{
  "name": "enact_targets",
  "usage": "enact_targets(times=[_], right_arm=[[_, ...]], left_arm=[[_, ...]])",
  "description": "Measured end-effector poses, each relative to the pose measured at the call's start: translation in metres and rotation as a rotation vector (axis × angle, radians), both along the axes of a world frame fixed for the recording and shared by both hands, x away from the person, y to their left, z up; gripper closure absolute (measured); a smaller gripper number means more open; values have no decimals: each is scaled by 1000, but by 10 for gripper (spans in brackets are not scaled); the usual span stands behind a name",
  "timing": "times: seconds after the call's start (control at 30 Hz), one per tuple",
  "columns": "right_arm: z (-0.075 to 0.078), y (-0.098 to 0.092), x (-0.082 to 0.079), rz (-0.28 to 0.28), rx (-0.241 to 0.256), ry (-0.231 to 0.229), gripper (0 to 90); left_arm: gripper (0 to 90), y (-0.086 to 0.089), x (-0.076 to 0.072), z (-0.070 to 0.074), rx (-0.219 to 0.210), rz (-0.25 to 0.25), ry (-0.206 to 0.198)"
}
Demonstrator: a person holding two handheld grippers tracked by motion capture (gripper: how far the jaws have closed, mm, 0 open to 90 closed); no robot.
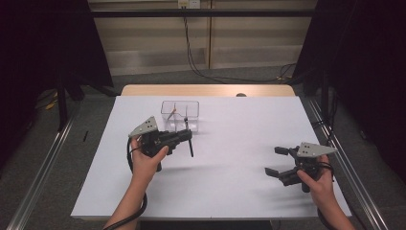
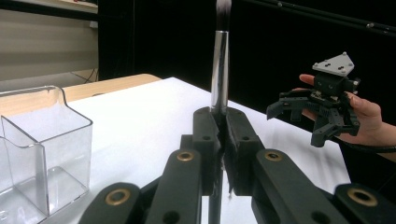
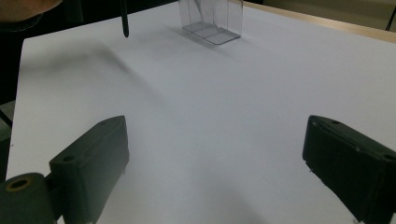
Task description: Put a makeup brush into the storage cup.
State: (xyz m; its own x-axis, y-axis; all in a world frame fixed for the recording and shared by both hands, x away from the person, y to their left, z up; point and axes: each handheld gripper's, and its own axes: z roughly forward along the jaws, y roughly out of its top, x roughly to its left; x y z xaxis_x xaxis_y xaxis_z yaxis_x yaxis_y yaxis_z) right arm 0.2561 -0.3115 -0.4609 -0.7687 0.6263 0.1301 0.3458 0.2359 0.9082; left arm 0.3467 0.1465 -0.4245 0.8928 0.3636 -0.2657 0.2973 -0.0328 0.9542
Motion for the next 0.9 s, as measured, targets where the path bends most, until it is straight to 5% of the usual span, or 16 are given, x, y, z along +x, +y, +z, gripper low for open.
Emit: enact_targets(times=[0.9], right_arm=[[-6,-10,-11,-35,31,-10,71]], left_arm=[[841,5,3,5,5,27,-8]])
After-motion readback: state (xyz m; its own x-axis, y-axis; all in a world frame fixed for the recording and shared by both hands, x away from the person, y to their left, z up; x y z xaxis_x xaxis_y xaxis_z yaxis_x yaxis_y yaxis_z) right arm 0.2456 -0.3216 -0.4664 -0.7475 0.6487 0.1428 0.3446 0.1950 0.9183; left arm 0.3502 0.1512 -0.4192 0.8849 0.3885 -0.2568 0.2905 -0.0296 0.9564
